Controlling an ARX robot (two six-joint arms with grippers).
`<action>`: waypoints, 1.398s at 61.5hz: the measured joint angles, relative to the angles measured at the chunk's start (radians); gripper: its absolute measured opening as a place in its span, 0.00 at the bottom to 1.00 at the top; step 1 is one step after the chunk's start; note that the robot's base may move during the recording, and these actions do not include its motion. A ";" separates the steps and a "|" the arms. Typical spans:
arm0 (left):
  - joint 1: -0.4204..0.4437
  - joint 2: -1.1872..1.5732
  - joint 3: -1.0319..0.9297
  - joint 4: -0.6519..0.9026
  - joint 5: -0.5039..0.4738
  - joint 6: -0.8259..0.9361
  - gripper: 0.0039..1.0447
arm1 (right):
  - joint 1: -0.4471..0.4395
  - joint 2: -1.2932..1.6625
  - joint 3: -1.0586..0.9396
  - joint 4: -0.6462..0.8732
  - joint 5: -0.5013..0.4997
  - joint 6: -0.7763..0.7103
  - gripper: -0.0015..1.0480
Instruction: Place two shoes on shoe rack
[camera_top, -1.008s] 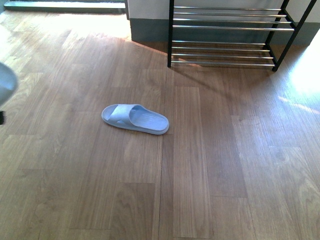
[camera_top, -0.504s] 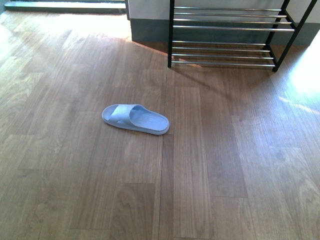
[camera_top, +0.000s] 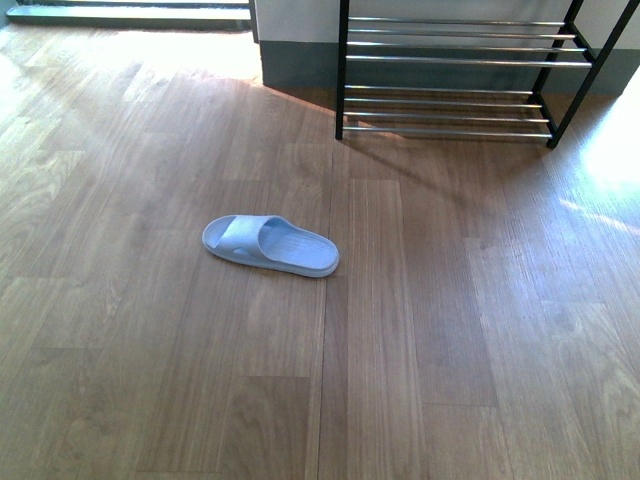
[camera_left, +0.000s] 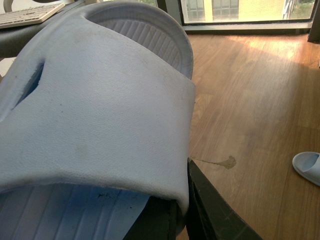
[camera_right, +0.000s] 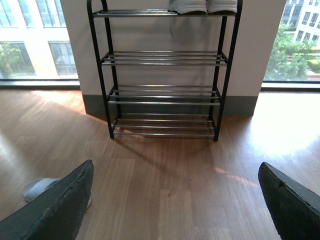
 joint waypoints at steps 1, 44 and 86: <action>0.000 0.000 0.000 0.000 0.000 0.000 0.02 | 0.000 0.000 0.000 0.000 0.000 0.000 0.91; 0.000 0.000 0.000 0.000 0.001 0.002 0.02 | 0.000 0.000 0.000 0.000 0.002 0.000 0.91; -0.001 0.000 -0.001 -0.001 0.002 0.002 0.02 | -0.029 0.359 0.011 0.240 -0.288 -0.111 0.91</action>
